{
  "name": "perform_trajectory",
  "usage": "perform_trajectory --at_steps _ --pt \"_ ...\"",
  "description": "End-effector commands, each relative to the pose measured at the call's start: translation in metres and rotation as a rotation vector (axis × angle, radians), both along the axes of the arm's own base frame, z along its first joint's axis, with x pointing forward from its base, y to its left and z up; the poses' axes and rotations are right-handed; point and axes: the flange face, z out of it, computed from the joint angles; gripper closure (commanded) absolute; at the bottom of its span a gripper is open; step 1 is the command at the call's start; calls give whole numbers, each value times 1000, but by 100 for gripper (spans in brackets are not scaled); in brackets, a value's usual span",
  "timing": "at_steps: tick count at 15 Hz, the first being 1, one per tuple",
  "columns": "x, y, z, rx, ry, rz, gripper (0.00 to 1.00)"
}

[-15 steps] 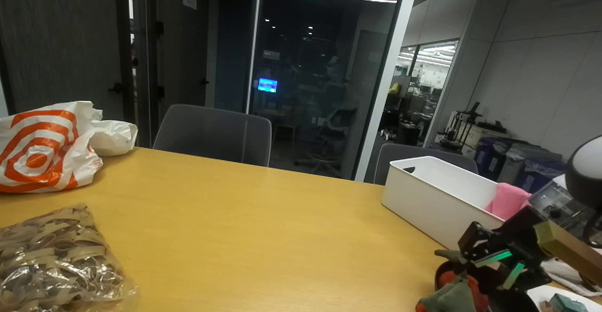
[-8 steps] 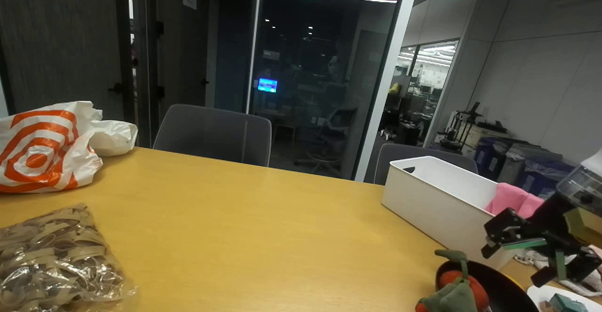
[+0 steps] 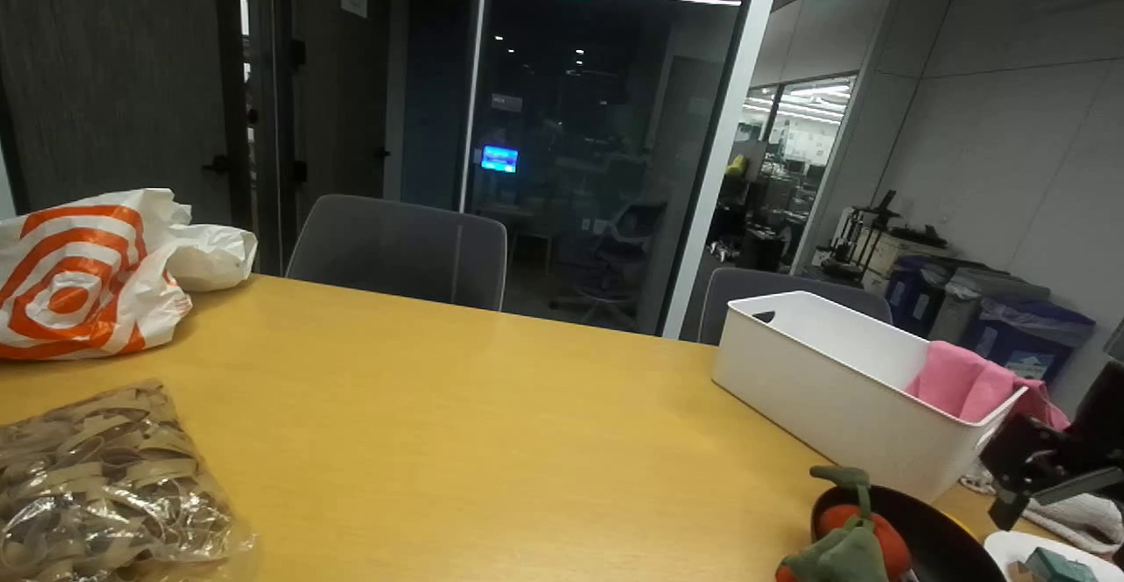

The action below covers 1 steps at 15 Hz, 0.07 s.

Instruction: Put the items in the bowl on the table and put the plush in the bowl

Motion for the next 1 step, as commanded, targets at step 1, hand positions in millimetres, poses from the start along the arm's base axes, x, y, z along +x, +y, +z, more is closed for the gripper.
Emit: perform_trajectory --at_steps 1 --pt "-1 0 2 0 2 0 0"
